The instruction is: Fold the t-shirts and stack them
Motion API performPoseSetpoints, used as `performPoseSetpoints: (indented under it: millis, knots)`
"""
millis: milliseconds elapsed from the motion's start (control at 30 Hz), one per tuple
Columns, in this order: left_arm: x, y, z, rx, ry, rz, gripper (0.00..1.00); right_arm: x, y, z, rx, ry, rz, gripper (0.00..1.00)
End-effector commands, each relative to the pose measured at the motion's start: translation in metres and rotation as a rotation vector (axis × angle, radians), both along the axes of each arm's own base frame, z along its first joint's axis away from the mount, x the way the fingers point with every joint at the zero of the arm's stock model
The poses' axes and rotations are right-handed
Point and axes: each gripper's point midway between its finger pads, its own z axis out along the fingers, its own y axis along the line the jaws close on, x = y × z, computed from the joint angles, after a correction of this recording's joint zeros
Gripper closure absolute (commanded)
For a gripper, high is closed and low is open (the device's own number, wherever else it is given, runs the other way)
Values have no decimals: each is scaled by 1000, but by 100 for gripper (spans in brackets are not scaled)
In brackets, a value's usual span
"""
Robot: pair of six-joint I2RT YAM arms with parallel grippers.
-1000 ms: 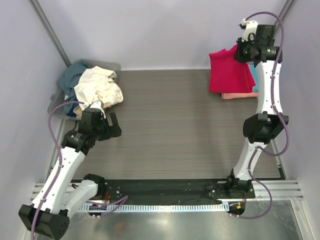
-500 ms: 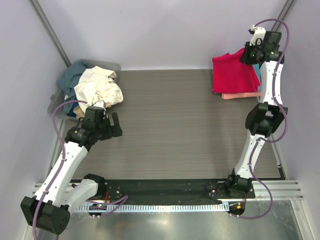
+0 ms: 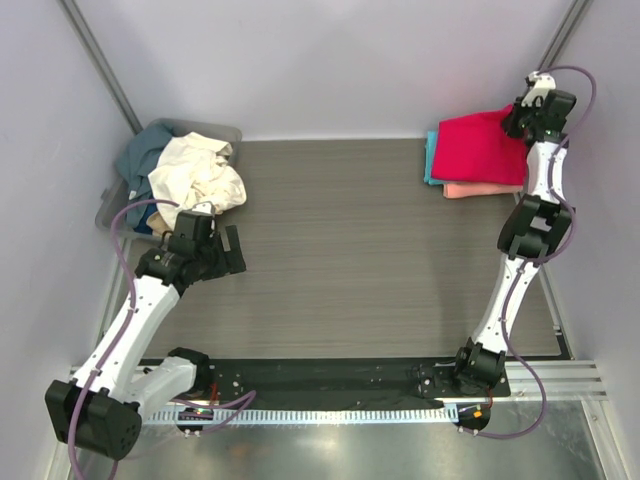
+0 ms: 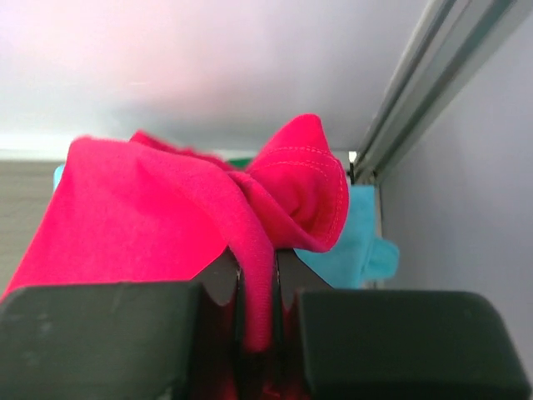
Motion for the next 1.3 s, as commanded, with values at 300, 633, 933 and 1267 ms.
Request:
performPoseSetpoints:
  millis: [300, 633, 933, 1267]
  knots:
    - [5, -3, 3, -17, -16, 6, 11, 60, -18, 35, -78, -394, -32, 85]
    - [4, -6, 14, -43, -58, -13, 11, 5, -104, 120, -122, -508, -498, 6]
    - [1, -5, 26, -55, -115, -9, 11, -34, -54, 198, 77, -568, -383, 6]
    - [0, -5, 31, -64, -139, -16, 11, 16, 22, 79, 542, -360, 3, 60]
